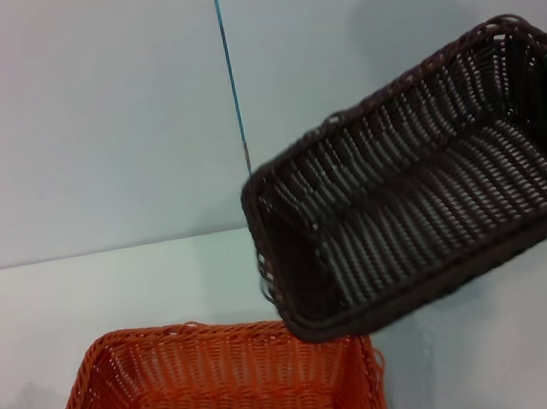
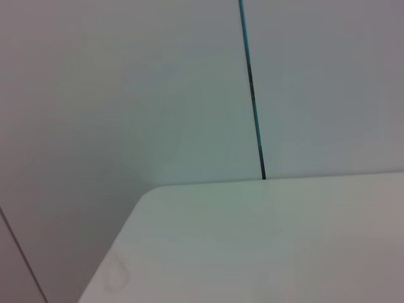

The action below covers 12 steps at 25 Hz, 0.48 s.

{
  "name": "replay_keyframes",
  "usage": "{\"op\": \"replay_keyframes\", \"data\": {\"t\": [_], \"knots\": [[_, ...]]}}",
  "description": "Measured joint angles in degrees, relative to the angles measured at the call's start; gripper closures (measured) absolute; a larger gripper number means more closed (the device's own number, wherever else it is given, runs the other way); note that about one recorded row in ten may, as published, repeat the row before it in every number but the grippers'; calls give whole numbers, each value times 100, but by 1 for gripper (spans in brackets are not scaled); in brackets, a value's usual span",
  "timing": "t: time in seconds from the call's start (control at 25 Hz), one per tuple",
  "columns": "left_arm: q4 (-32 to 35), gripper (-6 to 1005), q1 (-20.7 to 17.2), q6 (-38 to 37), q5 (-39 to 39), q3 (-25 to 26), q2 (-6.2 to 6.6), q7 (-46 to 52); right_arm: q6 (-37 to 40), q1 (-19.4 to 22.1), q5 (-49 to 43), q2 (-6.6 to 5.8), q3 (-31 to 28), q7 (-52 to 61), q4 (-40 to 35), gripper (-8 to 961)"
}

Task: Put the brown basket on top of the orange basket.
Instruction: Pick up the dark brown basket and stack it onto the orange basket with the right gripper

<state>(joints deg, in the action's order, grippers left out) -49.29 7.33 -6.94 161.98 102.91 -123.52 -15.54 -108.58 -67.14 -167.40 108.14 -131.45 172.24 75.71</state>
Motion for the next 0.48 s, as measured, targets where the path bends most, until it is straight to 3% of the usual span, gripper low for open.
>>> {"op": "replay_keyframes", "data": {"t": [0.16,0.2,0.24,0.48], "knots": [[11,323,5,-1,-25,25,3,8,55,128,735,10,-223,-15,-30,820],[14,323,5,-1,-26,26,4,10,257,245,1170,100,-313,-16,-30,821],[15,323,5,-1,-27,27,3,10,257,245,1170,100,-313,-16,-30,821],[17,323,-9,123,-30,28,-14,11,1115,782,2486,406,-223,-38,-151,821]]}}
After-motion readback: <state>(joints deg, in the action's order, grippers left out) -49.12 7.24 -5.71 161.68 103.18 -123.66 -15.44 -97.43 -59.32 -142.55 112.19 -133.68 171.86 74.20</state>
